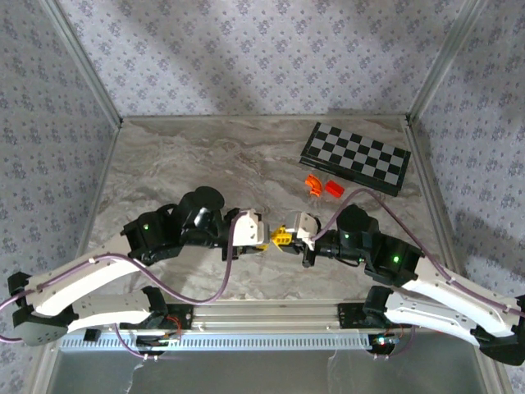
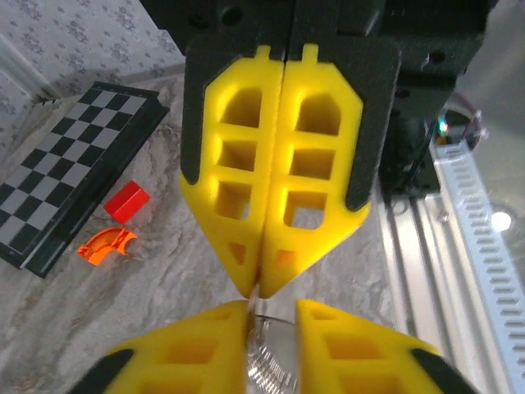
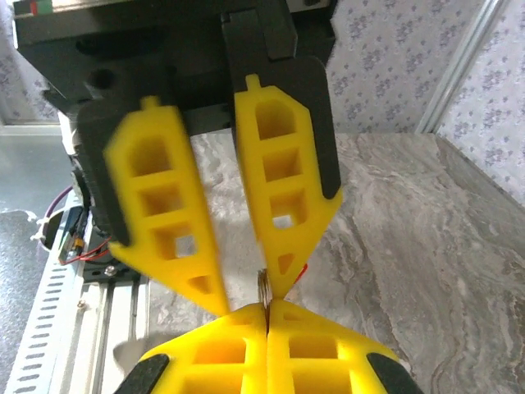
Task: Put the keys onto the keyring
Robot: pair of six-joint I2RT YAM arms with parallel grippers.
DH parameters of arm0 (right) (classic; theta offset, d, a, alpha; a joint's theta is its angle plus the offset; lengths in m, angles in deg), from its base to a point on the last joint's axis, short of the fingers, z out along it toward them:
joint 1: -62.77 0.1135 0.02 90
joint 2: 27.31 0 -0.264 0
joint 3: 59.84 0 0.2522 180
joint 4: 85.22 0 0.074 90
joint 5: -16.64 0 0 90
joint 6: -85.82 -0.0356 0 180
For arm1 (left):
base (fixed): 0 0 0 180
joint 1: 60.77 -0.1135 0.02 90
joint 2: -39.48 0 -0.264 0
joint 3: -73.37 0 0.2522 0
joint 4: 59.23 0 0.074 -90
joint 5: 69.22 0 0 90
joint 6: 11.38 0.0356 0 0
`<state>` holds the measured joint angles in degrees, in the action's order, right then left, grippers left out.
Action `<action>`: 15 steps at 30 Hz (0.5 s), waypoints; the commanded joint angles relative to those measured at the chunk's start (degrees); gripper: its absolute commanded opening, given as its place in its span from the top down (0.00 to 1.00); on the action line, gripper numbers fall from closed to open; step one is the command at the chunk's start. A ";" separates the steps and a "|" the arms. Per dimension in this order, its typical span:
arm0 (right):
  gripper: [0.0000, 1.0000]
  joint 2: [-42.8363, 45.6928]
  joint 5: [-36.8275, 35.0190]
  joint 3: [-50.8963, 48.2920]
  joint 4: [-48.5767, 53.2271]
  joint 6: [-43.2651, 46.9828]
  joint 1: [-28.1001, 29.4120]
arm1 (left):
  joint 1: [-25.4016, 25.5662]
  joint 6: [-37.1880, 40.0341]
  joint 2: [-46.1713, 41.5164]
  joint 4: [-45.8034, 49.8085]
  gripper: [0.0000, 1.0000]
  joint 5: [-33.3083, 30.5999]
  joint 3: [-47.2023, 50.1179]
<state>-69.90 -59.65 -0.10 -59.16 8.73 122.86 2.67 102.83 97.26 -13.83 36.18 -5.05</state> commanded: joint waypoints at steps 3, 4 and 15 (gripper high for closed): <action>1.00 3.11 1.87 -1.77 -5.55 -3.04 0.00 | -1.33 -5.28 -7.02 -11.37 0.75 1.13 5.69; 1.00 3.37 3.15 -2.05 -6.68 -3.80 -0.12 | -1.86 -6.79 -8.55 -13.75 0.74 2.11 7.23; 1.00 4.60 11.89 -6.46 -27.44 -13.46 -1.56 | -2.97 -14.96 -13.94 -26.26 0.74 8.80 13.49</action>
<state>-65.37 -50.97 -5.74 -77.37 -0.80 121.68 -0.04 90.74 83.77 -34.51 41.52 8.30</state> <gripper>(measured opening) 0.052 0.259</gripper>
